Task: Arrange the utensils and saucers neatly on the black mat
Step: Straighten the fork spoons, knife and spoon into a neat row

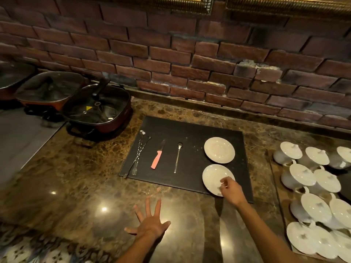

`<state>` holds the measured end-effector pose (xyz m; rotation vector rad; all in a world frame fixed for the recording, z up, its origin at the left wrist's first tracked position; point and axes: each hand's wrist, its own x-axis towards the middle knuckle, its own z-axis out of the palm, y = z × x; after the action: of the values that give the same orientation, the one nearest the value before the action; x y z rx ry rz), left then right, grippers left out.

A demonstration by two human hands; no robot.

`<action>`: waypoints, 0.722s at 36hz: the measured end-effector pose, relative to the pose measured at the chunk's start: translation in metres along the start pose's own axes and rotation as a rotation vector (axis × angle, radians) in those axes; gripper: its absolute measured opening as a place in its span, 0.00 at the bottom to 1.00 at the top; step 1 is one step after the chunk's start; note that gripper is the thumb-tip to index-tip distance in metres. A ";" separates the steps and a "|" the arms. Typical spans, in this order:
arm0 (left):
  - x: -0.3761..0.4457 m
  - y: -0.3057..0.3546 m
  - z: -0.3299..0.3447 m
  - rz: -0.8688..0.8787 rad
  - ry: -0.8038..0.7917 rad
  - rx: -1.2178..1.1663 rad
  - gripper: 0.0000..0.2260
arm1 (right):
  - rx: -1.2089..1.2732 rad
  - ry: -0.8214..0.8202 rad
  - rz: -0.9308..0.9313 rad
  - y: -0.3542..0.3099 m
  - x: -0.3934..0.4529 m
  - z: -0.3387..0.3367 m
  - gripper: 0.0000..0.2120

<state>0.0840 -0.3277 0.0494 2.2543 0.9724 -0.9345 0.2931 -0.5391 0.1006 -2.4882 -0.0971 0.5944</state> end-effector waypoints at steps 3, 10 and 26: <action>0.003 -0.028 0.001 -0.003 0.046 0.035 0.39 | -0.006 -0.054 -0.026 -0.015 -0.012 0.017 0.10; 0.016 -0.105 -0.036 0.056 0.215 0.185 0.36 | -0.048 -0.174 -0.050 -0.058 -0.034 0.066 0.08; 0.072 -0.196 -0.132 0.243 0.352 0.213 0.31 | 0.001 -0.224 -0.032 -0.155 -0.059 0.167 0.05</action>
<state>0.0213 -0.0891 0.0439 2.7072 0.7399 -0.5690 0.1767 -0.3346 0.0859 -2.4065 -0.2219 0.8573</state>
